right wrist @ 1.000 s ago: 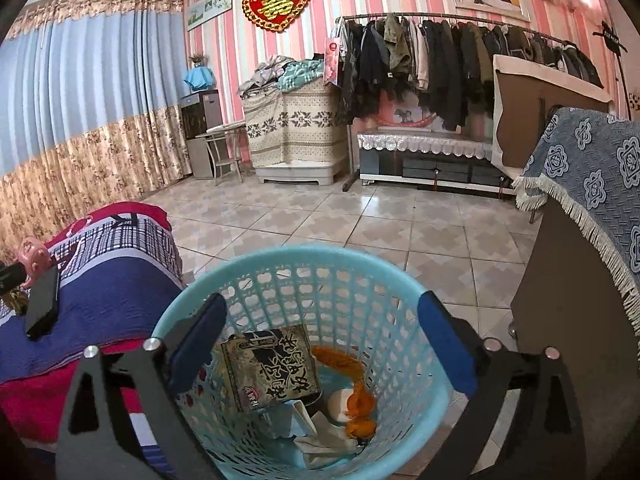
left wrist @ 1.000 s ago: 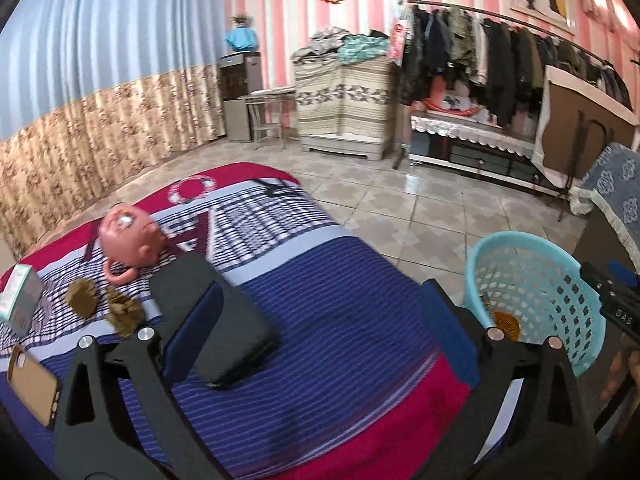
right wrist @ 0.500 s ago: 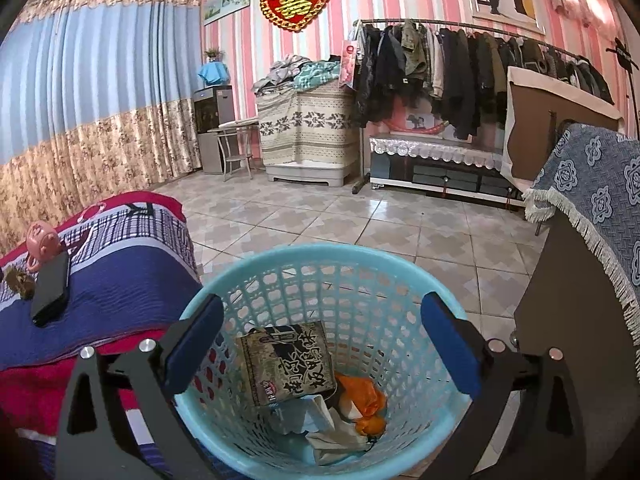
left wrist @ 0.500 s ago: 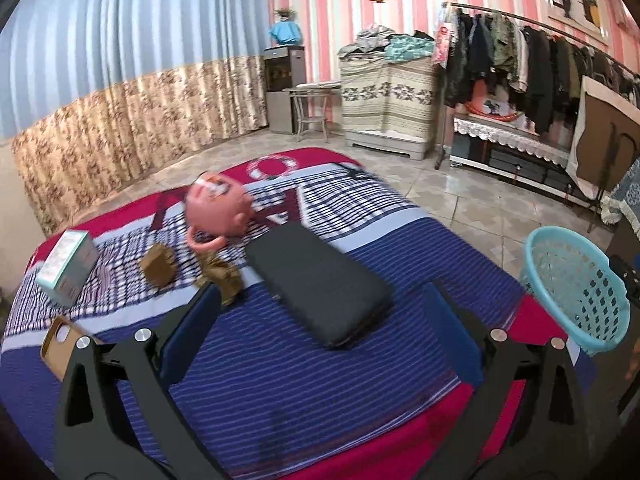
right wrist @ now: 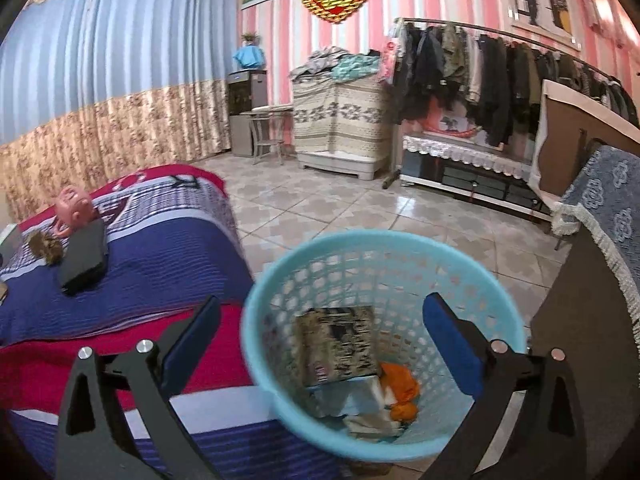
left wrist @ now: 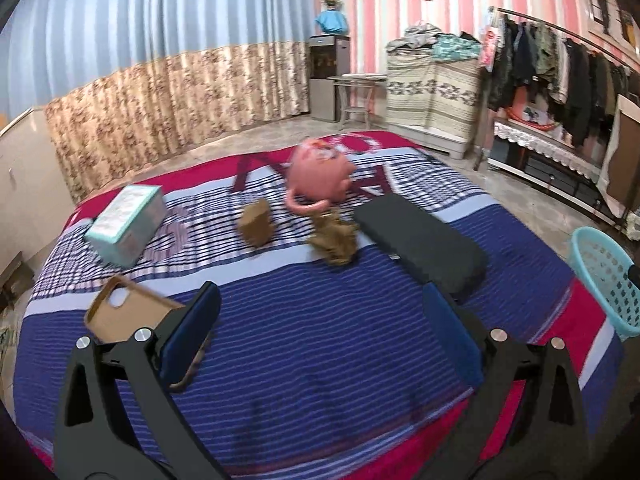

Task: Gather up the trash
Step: 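Move both grippers back over the items on the bed, then grasp the crumpled brown paper with the right gripper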

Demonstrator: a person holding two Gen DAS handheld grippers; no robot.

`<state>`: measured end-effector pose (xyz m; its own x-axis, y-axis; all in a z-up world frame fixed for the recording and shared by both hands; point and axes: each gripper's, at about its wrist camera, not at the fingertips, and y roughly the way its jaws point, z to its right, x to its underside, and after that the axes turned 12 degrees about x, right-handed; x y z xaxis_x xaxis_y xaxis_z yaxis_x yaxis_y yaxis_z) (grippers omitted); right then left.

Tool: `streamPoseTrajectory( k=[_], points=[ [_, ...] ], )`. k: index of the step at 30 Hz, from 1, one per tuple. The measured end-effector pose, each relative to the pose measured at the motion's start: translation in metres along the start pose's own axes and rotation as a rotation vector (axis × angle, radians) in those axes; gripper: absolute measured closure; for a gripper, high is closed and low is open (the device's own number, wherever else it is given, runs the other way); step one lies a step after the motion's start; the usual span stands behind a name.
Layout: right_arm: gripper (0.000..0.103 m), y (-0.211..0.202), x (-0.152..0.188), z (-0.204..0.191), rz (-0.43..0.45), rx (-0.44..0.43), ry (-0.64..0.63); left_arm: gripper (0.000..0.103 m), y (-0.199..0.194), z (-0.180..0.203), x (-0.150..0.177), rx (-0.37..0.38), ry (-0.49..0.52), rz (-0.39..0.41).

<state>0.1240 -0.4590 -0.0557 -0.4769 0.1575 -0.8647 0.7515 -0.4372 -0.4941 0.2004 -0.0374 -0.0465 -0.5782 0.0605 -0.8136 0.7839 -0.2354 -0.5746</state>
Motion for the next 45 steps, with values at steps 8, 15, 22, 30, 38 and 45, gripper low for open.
streamPoseTrajectory(
  k=[8,15,22,30,38,45],
  points=[
    [0.005,-0.013,-0.010,-0.062,0.014,-0.111,-0.103,0.006,-0.009,-0.055,0.000,-0.076,-0.089,0.001],
    [0.005,-0.017,-0.029,-0.137,0.020,-0.264,-0.182,0.006,-0.003,-0.091,0.002,-0.129,-0.117,-0.017],
    [0.005,-0.008,-0.050,-0.239,0.004,-0.441,-0.268,0.006,-0.001,-0.120,0.007,-0.154,-0.143,-0.043],
    [0.020,0.001,-0.034,-0.344,-0.036,-0.575,-0.456,0.006,-0.001,-0.152,0.002,-0.151,-0.201,-0.039],
    [0.072,0.017,-0.035,-0.369,-0.111,-0.642,-0.497,0.006,0.025,-0.143,-0.016,-0.103,-0.181,-0.062],
    [0.072,0.002,-0.054,-0.312,-0.045,-0.603,-0.399,0.015,0.070,-0.112,-0.036,-0.032,-0.148,-0.111]
  ],
)
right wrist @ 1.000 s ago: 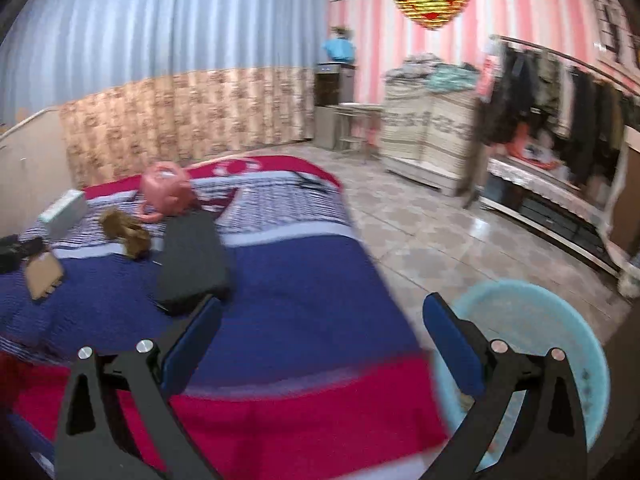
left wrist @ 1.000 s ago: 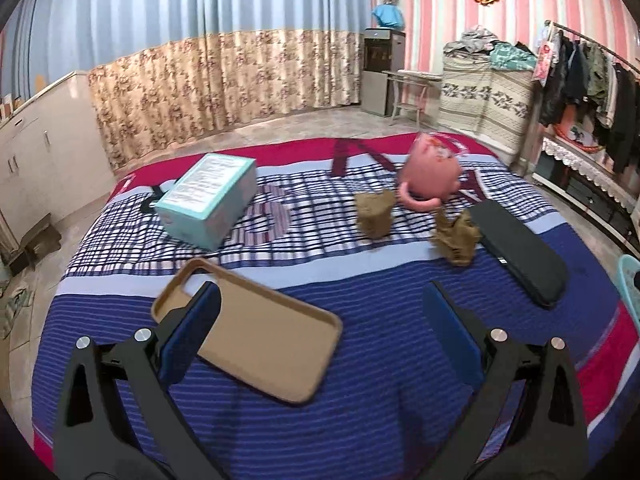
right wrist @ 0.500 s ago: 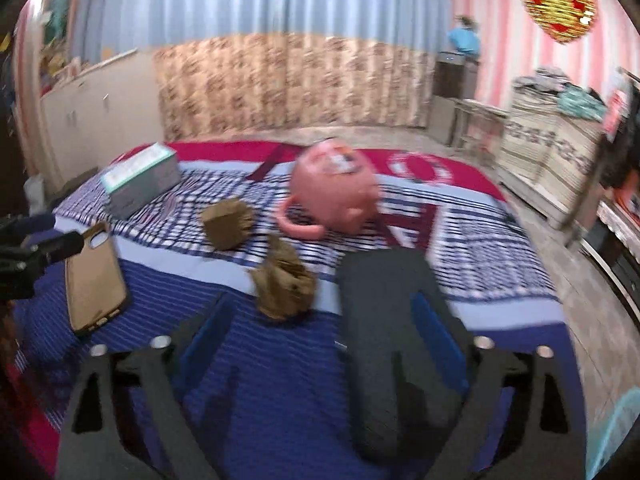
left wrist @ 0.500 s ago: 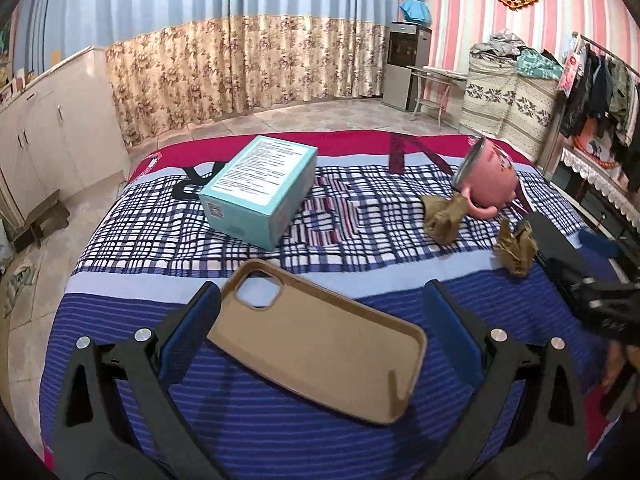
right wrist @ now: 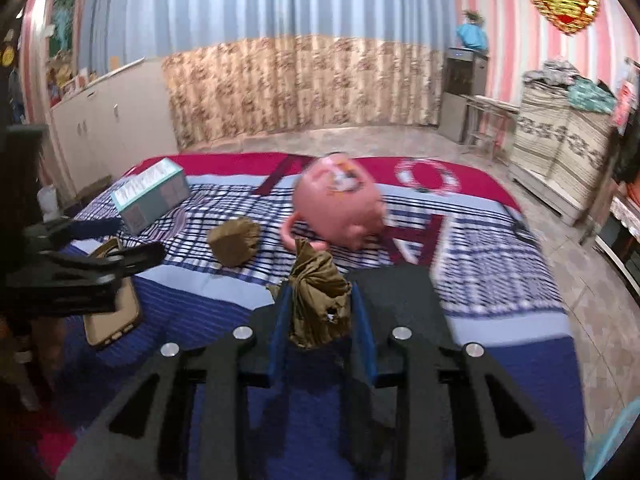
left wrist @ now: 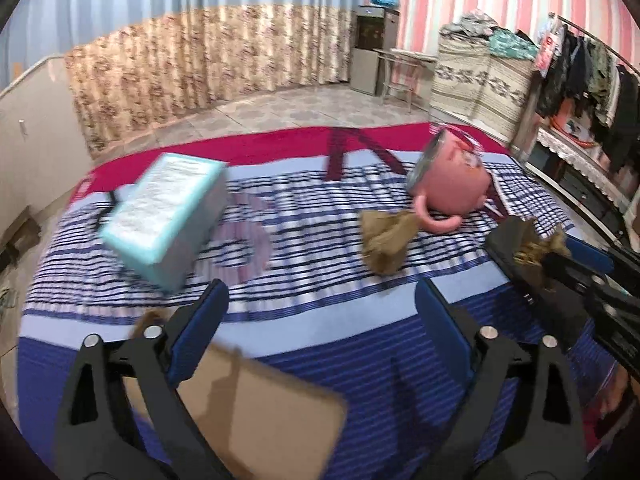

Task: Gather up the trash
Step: 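Grasp the crumpled brown paper with the right gripper, then carry the brown paper in the right gripper over the basket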

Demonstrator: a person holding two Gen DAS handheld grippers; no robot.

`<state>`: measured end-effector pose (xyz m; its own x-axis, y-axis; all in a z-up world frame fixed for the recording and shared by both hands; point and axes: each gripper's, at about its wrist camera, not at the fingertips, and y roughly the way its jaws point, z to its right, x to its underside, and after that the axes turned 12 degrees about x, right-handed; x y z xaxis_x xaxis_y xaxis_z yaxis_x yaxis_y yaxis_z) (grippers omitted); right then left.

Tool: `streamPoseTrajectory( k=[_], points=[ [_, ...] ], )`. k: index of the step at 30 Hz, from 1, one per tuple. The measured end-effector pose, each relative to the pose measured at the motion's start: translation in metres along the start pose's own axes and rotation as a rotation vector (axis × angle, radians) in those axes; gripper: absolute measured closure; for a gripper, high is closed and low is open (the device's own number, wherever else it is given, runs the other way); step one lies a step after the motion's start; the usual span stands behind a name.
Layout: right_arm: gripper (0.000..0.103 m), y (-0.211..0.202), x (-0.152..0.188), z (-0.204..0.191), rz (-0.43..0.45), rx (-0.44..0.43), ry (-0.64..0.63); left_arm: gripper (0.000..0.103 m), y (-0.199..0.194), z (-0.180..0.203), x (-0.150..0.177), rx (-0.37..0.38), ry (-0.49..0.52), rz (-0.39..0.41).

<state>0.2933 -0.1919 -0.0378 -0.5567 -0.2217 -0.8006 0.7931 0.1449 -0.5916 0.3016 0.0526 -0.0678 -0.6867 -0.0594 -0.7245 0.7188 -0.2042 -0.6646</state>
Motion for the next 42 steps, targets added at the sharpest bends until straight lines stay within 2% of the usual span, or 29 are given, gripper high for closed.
streamPoseTrajectory(
  k=[6,8,10,14,16,20,24,29,35,42],
  points=[
    [0.072,-0.044,0.026,0.053,0.020,0.105,0.061,0.032,0.044,0.023,-0.011,-0.006,0.036,-0.077],
    [0.072,-0.060,0.038,0.073,0.016,0.141,0.087,0.056,0.055,0.025,-0.014,0.001,0.025,-0.101],
    [0.072,-0.075,0.049,0.091,0.012,0.173,0.105,0.071,0.066,0.024,-0.016,0.013,0.007,-0.122],
    [0.072,-0.108,0.075,0.128,0.003,0.255,0.141,0.072,0.058,0.033,-0.015,-0.008,0.014,-0.078],
    [0.072,-0.123,0.086,0.145,0.003,0.290,0.166,0.074,0.043,0.045,-0.013,0.016,0.016,-0.053],
    [0.072,-0.158,0.111,0.188,0.028,0.374,0.262,0.074,0.013,0.086,-0.007,0.038,0.083,0.009],
    [0.072,-0.184,0.135,0.222,0.057,0.461,0.339,0.074,-0.008,0.145,0.003,0.124,0.144,0.039],
    [0.072,-0.198,0.158,0.253,0.084,0.520,0.418,0.074,-0.020,0.220,0.020,0.250,0.212,0.046],
    [0.072,-0.198,0.181,0.280,0.087,0.564,0.501,0.074,-0.014,0.298,0.048,0.324,0.328,0.008],
    [0.072,-0.198,0.195,0.299,0.096,0.594,0.570,0.074,-0.006,0.353,0.071,0.408,0.394,-0.023]
  ],
)
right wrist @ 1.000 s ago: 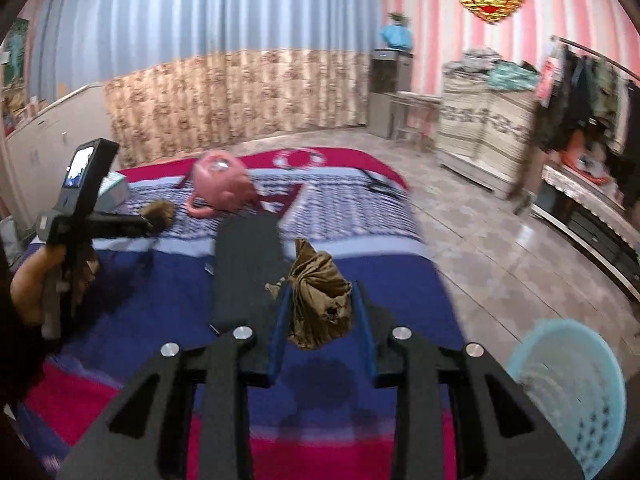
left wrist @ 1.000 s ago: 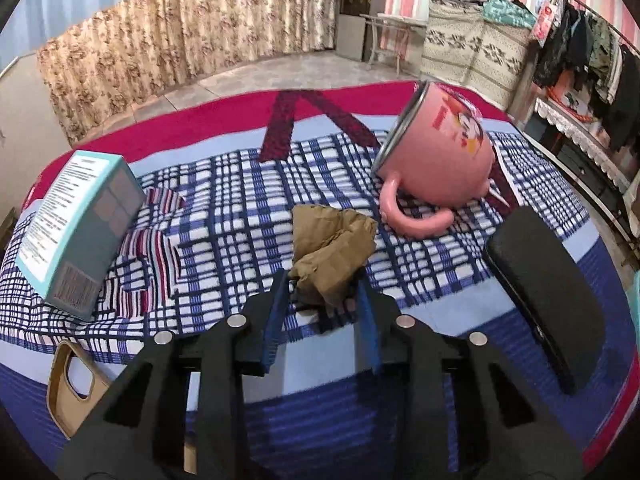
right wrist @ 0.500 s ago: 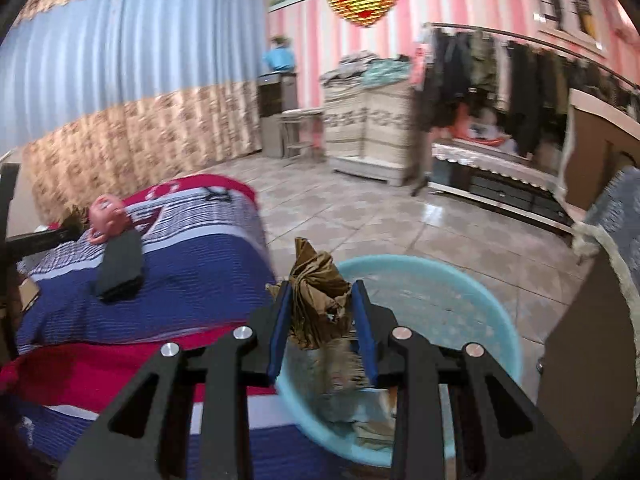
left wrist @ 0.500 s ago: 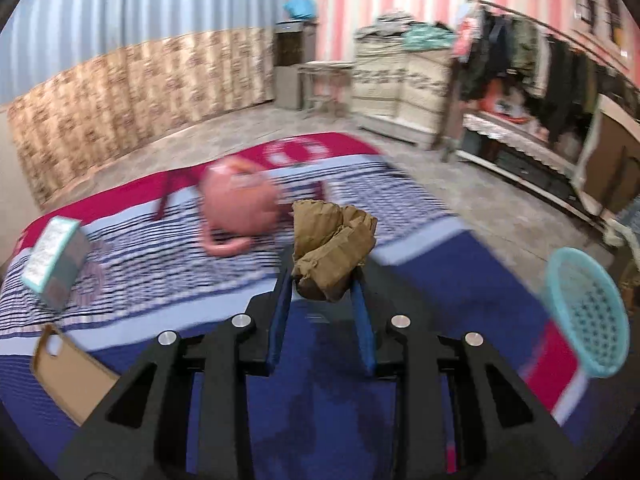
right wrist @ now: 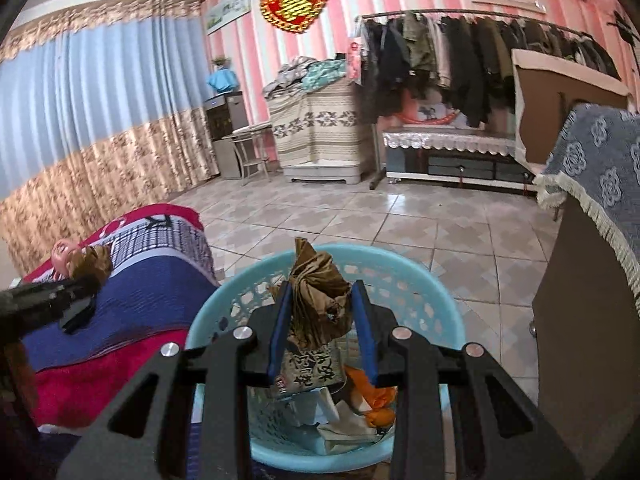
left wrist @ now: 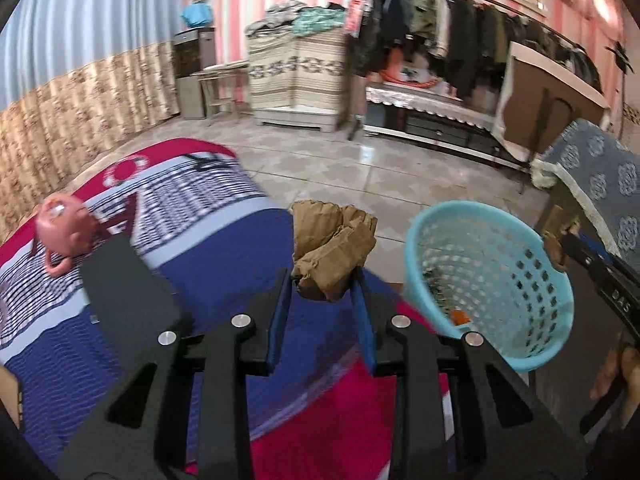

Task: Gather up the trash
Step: 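Carry the brown paper in the right gripper over the basket, then open the right gripper to drop the brown paper into the basket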

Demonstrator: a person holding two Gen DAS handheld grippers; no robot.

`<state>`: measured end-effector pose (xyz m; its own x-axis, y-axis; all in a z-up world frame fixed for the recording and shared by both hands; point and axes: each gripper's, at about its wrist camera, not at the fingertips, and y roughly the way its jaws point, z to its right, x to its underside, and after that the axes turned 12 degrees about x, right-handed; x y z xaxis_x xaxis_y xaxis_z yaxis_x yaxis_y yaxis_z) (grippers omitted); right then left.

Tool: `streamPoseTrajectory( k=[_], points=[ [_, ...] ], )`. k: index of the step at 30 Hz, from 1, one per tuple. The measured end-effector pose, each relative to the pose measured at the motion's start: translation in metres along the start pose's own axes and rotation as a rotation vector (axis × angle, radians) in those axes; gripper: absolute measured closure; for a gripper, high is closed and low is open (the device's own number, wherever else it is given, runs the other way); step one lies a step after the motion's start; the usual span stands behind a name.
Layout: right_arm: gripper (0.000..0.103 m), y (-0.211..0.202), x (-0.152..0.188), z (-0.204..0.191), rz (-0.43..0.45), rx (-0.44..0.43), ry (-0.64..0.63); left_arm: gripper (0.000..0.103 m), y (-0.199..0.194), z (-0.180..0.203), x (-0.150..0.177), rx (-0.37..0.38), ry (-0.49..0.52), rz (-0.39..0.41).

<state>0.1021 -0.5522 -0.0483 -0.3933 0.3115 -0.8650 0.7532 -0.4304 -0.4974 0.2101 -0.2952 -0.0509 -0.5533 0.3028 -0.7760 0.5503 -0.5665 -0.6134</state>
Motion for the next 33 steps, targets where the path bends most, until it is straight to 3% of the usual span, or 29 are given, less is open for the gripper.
streamPoseTrajectory(
  k=[11,16,18,19,20,28,33],
  points=[
    [0.072,0.016,0.003,0.011,0.000,0.055,0.030,0.073,0.048,0.067,-0.006,0.132,0.116,-0.022],
    [0.072,0.020,0.003,0.026,-0.005,0.079,0.058,0.070,0.063,0.082,-0.006,0.153,0.167,-0.043],
    [0.072,0.020,0.004,0.033,-0.006,0.087,0.080,0.052,0.065,0.083,-0.007,0.158,0.159,-0.052],
    [0.072,0.021,0.004,0.036,-0.007,0.090,0.084,0.034,0.063,0.083,-0.007,0.146,0.156,-0.044],
    [0.072,0.022,0.004,0.037,-0.009,0.092,0.087,0.023,0.059,0.083,-0.007,0.124,0.153,-0.022],
    [0.072,0.025,0.005,0.028,-0.020,0.075,0.054,0.011,0.041,0.050,-0.007,0.075,0.055,0.005],
    [0.070,0.030,0.006,0.017,-0.025,0.057,0.052,0.006,0.012,0.022,0.000,-0.015,0.015,0.063]
  ],
)
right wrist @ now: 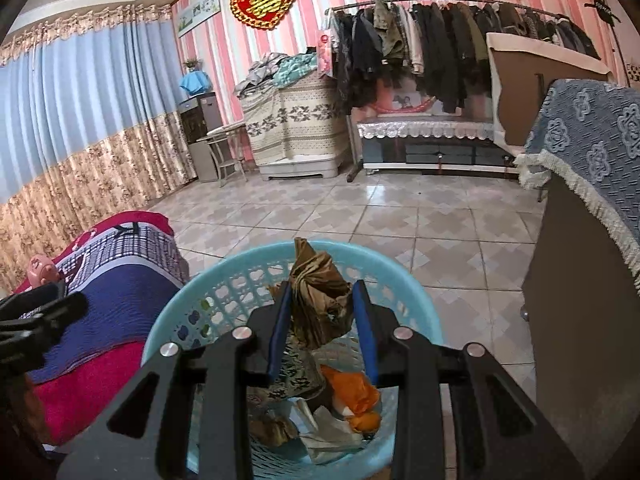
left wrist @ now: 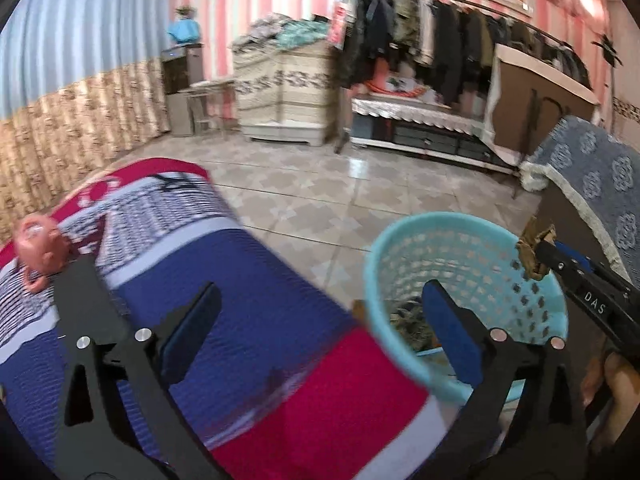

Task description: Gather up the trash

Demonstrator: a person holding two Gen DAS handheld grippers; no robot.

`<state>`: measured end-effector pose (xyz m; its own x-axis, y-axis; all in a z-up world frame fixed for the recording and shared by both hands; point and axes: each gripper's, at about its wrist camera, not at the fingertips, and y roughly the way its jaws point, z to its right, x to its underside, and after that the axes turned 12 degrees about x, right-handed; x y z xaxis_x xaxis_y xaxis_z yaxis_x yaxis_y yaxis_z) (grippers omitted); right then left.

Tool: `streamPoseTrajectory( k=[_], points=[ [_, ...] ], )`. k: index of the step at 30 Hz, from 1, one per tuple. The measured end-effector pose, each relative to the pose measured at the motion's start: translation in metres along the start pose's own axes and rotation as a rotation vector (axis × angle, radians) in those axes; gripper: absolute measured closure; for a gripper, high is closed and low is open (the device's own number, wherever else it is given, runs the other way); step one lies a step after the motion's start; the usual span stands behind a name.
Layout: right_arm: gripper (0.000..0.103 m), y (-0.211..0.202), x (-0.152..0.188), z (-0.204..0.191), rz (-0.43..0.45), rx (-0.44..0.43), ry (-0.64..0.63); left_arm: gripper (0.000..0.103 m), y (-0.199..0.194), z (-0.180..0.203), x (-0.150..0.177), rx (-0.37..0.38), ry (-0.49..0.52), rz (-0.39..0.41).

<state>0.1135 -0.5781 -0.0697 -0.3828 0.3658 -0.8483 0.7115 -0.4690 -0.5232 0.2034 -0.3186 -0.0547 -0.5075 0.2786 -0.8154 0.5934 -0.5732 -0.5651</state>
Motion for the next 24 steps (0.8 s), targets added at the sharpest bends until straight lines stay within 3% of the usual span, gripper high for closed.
streamPoseTrajectory(
  k=[1,4,8,13,17,24],
  points=[
    [0.068,0.000,0.001,-0.004,0.010,0.004,-0.011,0.006,-0.005,-0.005,0.001,-0.005,-0.009,0.006],
    [0.029,-0.004,0.001,-0.011,0.036,0.018,-0.025,0.006,-0.021,-0.021,0.008,-0.024,-0.039,0.011],
    [0.013,-0.015,-0.001,-0.014,0.072,0.037,-0.032,0.006,-0.042,-0.034,0.017,-0.071,-0.035,0.013],
    [0.005,-0.019,0.001,-0.020,0.062,0.040,-0.050,0.006,-0.071,-0.046,0.030,-0.124,-0.022,0.019],
    [0.005,-0.026,0.005,-0.029,0.055,0.020,-0.063,0.006,-0.099,-0.050,0.041,-0.184,-0.005,0.060],
    [0.005,-0.054,0.011,-0.050,0.030,-0.102,-0.099,0.006,-0.153,-0.062,0.062,-0.236,-0.069,0.107]
  ],
)
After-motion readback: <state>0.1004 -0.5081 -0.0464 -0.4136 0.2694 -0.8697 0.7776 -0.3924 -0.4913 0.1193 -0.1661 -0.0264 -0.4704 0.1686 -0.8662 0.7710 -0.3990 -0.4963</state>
